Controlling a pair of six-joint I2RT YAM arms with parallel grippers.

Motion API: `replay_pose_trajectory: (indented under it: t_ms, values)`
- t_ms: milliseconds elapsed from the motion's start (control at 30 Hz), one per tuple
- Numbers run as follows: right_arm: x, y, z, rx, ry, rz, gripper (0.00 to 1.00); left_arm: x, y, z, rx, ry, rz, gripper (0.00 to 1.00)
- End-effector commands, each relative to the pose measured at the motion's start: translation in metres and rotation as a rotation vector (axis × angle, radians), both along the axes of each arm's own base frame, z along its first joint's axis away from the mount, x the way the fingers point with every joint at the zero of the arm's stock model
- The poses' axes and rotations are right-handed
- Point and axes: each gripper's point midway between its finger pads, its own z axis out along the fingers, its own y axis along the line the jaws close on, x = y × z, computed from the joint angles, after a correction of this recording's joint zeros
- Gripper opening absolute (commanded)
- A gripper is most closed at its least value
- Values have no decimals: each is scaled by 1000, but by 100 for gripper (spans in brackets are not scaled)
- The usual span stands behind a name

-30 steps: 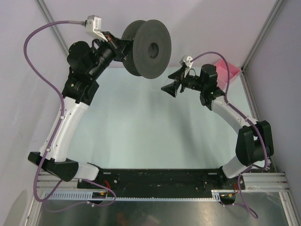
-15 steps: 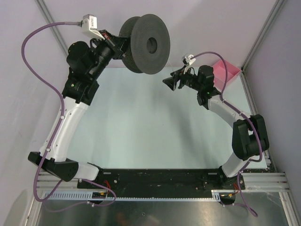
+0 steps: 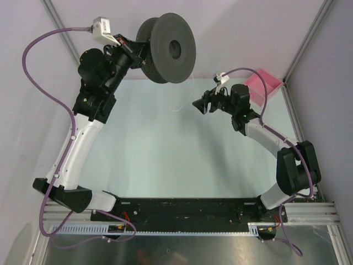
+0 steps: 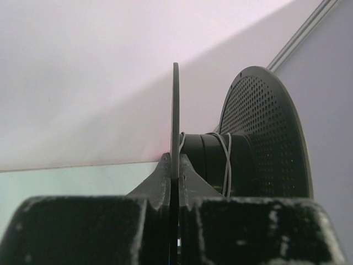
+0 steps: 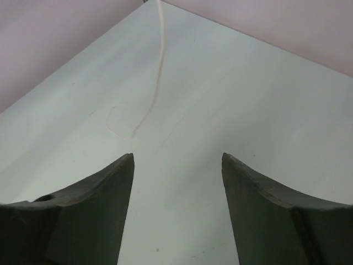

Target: Wrap the cables

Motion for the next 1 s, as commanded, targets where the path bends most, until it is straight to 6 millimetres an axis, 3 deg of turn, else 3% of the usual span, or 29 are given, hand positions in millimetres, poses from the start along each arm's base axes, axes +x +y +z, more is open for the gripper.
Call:
replay_pose_trajectory:
  t_ms: [0,100,233,500,733,800,900,967]
  values:
    - [-5,9,19,76,14,-45,75,-25,19,52,-114,-138,32,0]
    - [-8,21,25,144,52,-49,86,-26,19,50,-116,-134,32,0]
    - [-7,30,28,166,38,-55,89,-26,23,49,-128,-126,53,0]
    - [42,14,5,57,-34,-388,67,-30,21,59,-190,-120,23,0]
    - [58,19,-12,24,-61,-455,57,-27,21,57,-211,-103,24,0]
    - [60,21,-18,20,-51,-454,46,-27,22,58,-213,-105,31,0]
    - [57,27,-31,-2,-24,-412,15,-23,28,57,-207,-107,68,0]
    - [49,32,-41,-42,2,-357,4,-15,36,54,-213,-97,109,0]
